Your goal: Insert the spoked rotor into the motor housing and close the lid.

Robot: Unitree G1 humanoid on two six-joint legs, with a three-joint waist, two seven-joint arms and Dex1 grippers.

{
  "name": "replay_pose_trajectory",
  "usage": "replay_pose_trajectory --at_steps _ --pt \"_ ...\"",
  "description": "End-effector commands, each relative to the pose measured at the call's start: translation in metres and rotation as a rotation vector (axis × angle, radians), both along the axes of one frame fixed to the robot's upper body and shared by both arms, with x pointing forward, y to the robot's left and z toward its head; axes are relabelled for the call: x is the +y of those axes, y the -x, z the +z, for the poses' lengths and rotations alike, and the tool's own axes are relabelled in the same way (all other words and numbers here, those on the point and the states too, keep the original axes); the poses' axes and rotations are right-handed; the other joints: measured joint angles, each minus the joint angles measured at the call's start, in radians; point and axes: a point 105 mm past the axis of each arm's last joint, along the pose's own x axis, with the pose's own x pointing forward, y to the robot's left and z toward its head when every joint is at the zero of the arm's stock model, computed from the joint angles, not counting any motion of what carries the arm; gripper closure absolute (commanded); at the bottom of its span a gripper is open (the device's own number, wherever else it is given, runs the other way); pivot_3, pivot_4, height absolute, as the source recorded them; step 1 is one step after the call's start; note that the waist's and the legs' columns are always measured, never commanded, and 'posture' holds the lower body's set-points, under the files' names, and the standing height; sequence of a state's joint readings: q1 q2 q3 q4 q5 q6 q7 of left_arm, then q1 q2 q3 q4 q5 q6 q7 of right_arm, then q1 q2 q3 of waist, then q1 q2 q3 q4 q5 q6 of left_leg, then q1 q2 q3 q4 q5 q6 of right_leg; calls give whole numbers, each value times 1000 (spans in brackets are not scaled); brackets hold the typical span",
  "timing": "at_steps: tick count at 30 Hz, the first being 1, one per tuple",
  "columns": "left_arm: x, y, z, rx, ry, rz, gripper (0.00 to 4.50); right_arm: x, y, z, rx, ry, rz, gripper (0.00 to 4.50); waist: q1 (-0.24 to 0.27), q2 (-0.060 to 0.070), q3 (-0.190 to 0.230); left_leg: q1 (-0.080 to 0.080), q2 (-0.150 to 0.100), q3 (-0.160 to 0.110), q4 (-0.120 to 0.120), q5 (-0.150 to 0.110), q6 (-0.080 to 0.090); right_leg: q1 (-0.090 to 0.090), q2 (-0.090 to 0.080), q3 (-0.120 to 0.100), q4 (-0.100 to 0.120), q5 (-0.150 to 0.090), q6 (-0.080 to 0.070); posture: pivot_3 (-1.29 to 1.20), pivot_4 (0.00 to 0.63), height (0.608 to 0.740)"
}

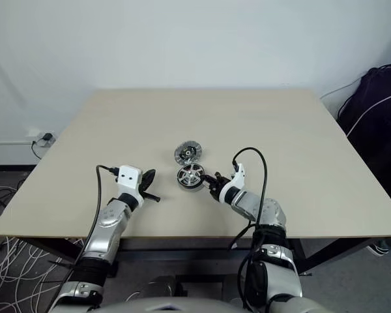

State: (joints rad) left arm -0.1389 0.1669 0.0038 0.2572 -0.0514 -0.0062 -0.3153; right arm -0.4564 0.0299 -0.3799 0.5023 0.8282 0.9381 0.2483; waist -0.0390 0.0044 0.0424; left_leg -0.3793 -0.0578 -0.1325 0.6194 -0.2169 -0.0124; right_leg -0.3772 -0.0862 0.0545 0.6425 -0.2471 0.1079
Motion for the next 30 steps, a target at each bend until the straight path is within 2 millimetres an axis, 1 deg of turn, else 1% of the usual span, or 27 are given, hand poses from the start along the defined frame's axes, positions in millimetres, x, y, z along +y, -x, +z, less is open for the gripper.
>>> replay_pose_trajectory --at_steps 1,19,21,22,23,26,29,30 --pt "3 -4 15 -54 4 0 4500 7 -10 19 -73 -26 9 4082 0 0 0 0 0 0 0 0 0 0 0 0 0 0 0 0 0 740" --pt "5 -4 15 -52 3 3 4500 10 -20 10 -61 -10 -5 4082 -1 0 0 0 0 0 0 0 0 0 0 0 0 0 0 0 0 740" --pt "5 -3 15 -51 3 3 4500 9 -20 9 -61 -10 -8 3358 -1 0 0 0 0 0 0 0 0 0 0 0 0 0 0 0 0 740" --pt "4 -4 15 -50 4 3 4500 8 -21 9 -60 -9 -10 3154 -1 0 0 0 0 0 0 0 0 0 0 0 0 0 0 0 0 740" --pt "4 -4 15 -50 4 3 4500 8 -21 9 -60 -8 -11 2855 -1 0 0 0 0 0 0 0 0 0 0 0 0 0 0 0 0 740" --pt "3 -4 15 -49 5 1 4500 7 -21 9 -62 -3 -13 1839 -1 0 0 0 0 0 0 0 0 0 0 0 0 0 0 0 0 740" --pt "3 -4 14 -48 7 -1 4500 1 -21 14 -77 -13 -21 960 -3 0 0 1 0 0 0 0 0 1 0 0 0 0 0 0 0 740" --pt "2 -4 14 -47 7 -2 4500 0 -21 15 -81 -16 -21 960 -3 0 0 1 0 0 1 0 -1 1 0 0 0 0 1 0 0 740"
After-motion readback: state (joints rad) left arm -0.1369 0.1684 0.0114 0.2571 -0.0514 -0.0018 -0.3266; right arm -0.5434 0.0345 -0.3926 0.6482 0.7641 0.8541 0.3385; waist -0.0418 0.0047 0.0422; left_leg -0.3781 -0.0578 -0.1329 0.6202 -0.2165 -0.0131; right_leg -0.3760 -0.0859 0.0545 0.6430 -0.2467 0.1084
